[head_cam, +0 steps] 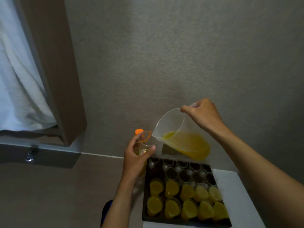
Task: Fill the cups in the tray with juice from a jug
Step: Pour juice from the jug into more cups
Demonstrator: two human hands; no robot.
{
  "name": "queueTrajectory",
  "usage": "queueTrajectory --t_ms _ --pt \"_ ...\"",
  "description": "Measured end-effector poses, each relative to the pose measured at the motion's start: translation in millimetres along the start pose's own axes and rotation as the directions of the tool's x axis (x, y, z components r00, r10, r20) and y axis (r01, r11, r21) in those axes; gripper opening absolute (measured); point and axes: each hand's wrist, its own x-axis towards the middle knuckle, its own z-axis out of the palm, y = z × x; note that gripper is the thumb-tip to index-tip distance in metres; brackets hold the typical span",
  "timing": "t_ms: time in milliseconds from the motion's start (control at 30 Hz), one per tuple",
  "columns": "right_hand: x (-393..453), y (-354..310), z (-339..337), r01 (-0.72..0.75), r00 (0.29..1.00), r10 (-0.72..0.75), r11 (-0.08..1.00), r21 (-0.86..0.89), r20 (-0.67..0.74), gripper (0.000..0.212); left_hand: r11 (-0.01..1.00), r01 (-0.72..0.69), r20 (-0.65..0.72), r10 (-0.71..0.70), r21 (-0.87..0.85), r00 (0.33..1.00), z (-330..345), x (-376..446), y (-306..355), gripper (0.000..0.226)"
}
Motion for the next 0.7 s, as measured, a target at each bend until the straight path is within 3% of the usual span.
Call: queueTrajectory --t_ms 700 --pt "0.7 -21.6 0.1 0.082 0.995 -0.074 0.987 -0.14 0.064 0.048 1.0 0.0 0.014 0.0 0.013 1.0 -4.7 -6.7 3.7 0.056"
